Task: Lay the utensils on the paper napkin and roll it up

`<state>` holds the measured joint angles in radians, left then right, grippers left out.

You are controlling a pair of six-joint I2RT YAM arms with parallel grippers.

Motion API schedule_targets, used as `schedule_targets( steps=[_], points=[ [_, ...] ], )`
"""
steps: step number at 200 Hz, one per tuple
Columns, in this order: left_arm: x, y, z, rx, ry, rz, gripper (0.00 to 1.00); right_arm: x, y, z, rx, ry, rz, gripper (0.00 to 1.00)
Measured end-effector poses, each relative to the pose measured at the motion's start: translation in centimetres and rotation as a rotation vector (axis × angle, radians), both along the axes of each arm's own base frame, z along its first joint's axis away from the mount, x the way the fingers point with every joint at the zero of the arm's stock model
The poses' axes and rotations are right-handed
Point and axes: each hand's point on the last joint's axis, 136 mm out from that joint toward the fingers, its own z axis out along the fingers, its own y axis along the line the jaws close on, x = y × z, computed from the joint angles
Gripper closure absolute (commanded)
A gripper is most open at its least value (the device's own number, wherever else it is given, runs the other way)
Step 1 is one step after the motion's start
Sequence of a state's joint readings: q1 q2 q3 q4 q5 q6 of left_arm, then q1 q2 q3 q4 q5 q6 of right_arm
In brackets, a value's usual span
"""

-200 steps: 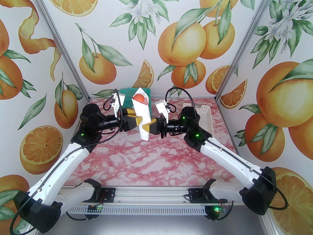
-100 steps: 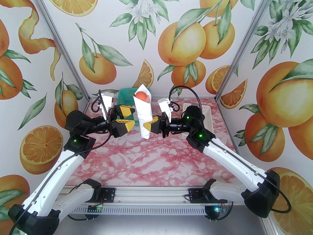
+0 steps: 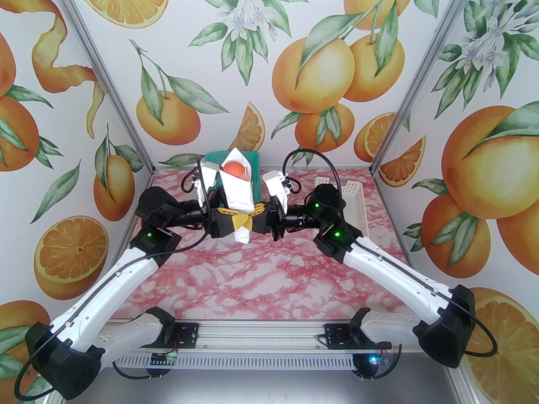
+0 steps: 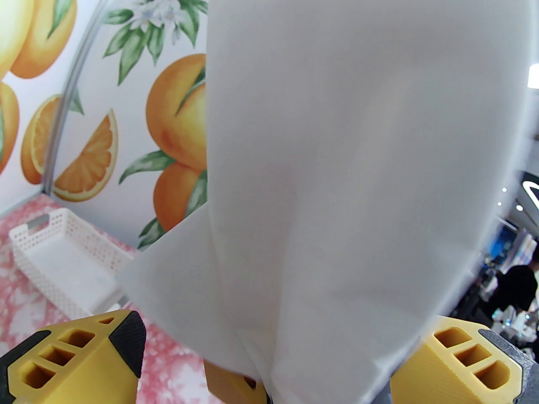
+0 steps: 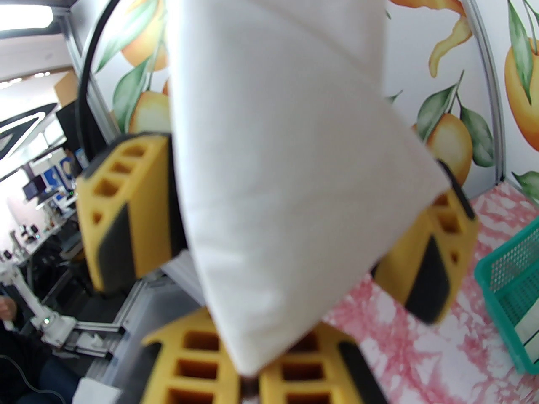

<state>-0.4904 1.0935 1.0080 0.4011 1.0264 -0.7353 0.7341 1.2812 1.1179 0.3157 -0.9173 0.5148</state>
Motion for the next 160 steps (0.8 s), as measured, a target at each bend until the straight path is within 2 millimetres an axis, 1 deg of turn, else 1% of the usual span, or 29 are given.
schedule_targets(
  steps=[15,33,73,102,136,160],
  points=[
    [-0.5,-0.2,0.2,-0.007,-0.005,-0.026,0.1,0.1,0.1,-0.2,-0.003,0.004,0.001,1.0],
    [-0.9,-0.2,0.6,-0.019,-0.02,-0.043,0.17,0.1,0.1,-0.2,-0.003,0.003,0.001,1.0],
    [-1.1,-0.2,1.0,-0.031,-0.028,-0.048,0.36,-0.2,0.2,-0.2,-0.007,-0.005,0.009,1.0],
    [-1.2,-0.2,1.1,-0.032,-0.036,-0.051,0.44,-0.3,0.0,-0.3,-0.018,-0.012,-0.005,1.0],
    [-1.2,-0.2,1.2,-0.033,-0.041,-0.051,0.56,-0.7,-0.7,0.2,-0.016,-0.036,-0.028,1.0],
    [-1.2,-0.2,1.3,-0.034,-0.044,-0.051,0.62,-0.6,-0.8,-0.2,-0.037,-0.036,-0.042,1.0]
  ],
)
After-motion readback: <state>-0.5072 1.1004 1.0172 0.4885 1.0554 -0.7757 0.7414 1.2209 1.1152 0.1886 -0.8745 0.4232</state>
